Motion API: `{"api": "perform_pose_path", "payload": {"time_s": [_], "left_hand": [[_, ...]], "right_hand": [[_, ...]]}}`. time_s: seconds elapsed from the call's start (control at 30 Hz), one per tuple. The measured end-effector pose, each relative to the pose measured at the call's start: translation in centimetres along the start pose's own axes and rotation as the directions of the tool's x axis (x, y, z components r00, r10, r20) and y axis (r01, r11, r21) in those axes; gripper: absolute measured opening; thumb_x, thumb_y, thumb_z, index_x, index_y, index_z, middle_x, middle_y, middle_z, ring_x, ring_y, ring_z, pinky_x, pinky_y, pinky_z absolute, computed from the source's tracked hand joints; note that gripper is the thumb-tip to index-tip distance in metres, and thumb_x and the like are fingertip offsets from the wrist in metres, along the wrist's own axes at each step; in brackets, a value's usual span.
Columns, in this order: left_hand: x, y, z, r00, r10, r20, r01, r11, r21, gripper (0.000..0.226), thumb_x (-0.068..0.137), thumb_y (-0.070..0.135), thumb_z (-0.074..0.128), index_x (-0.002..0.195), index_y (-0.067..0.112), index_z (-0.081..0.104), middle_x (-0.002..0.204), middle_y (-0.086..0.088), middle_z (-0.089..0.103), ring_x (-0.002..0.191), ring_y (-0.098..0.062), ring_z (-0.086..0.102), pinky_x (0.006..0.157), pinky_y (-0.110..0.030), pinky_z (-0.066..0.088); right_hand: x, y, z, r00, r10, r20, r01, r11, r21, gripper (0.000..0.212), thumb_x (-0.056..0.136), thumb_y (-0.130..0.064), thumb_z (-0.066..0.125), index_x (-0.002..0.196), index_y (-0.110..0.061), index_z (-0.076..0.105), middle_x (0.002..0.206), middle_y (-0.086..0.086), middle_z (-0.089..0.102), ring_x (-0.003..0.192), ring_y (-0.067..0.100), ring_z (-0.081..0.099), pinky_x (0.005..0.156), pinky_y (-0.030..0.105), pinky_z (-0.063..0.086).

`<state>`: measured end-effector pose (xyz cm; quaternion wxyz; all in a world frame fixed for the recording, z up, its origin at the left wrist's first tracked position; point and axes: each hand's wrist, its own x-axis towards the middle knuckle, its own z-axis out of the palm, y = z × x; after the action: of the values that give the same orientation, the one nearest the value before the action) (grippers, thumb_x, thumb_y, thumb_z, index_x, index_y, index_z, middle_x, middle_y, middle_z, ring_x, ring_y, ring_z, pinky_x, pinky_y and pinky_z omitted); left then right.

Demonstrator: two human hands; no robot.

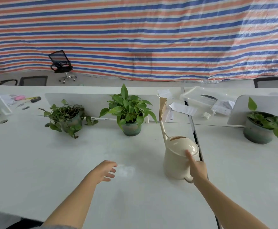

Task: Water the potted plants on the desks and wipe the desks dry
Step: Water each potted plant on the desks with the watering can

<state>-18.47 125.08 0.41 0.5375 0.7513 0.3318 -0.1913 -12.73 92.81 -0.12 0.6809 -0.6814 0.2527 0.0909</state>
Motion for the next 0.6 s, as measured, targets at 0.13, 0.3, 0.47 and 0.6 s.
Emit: {"api": "perform_pose_path", "payload": {"time_s": [0.13, 0.3, 0.47, 0.6], "left_hand": [[-1.0, -1.5, 0.3, 0.999, -0.014, -0.031, 0.012, 0.998, -0.056, 0.028, 0.092, 0.025, 0.050, 0.115, 0.010, 0.052, 0.105, -0.010, 0.056, 0.081, -0.025, 0.059, 0.079, -0.034, 0.045], [-2.4, -3.1, 0.5, 0.997, 0.002, -0.077, -0.017, 0.979, -0.201, 0.033, 0.093, 0.028, 0.049, 0.120, 0.010, 0.052, 0.110, -0.011, 0.057, 0.088, -0.027, 0.060, 0.076, -0.033, 0.046], [-4.5, -4.7, -2.0, 0.987, 0.024, -0.160, -0.078, 0.936, -0.342, 0.034, 0.094, 0.035, 0.050, 0.120, 0.013, 0.050, 0.112, -0.010, 0.058, 0.094, -0.028, 0.060, 0.082, -0.036, 0.047], [-6.0, -6.9, -5.9, 0.973, 0.038, -0.227, -0.134, 0.894, -0.427, 0.033, 0.092, 0.042, 0.051, 0.116, 0.019, 0.047, 0.118, -0.010, 0.058, 0.104, -0.029, 0.061, 0.092, -0.041, 0.048]], "right_hand": [[-1.3, 1.0, -0.2, 0.993, -0.108, 0.038, 0.112, 0.985, -0.132, 0.058, 0.077, -0.048, 0.065, 0.053, -0.014, 0.025, 0.056, 0.005, 0.025, 0.050, 0.019, 0.028, 0.040, 0.017, 0.025], [-3.5, 1.7, 2.0, 0.965, -0.135, 0.227, 0.174, 0.971, -0.164, 0.051, 0.079, -0.044, 0.065, 0.057, -0.012, 0.033, 0.056, 0.005, 0.023, 0.053, 0.019, 0.026, 0.053, 0.027, 0.028], [-7.1, 0.0, 7.0, 0.897, -0.165, 0.410, 0.251, 0.954, -0.165, 0.051, 0.082, -0.035, 0.066, 0.052, -0.010, 0.033, 0.055, 0.004, 0.023, 0.053, 0.017, 0.024, 0.041, 0.017, 0.031], [-11.2, -1.0, 11.5, 0.824, -0.191, 0.534, 0.301, 0.945, -0.126, 0.057, 0.084, -0.027, 0.065, 0.032, -0.022, 0.043, 0.055, 0.001, 0.032, 0.052, 0.016, 0.028, 0.028, 0.012, 0.027]]}}
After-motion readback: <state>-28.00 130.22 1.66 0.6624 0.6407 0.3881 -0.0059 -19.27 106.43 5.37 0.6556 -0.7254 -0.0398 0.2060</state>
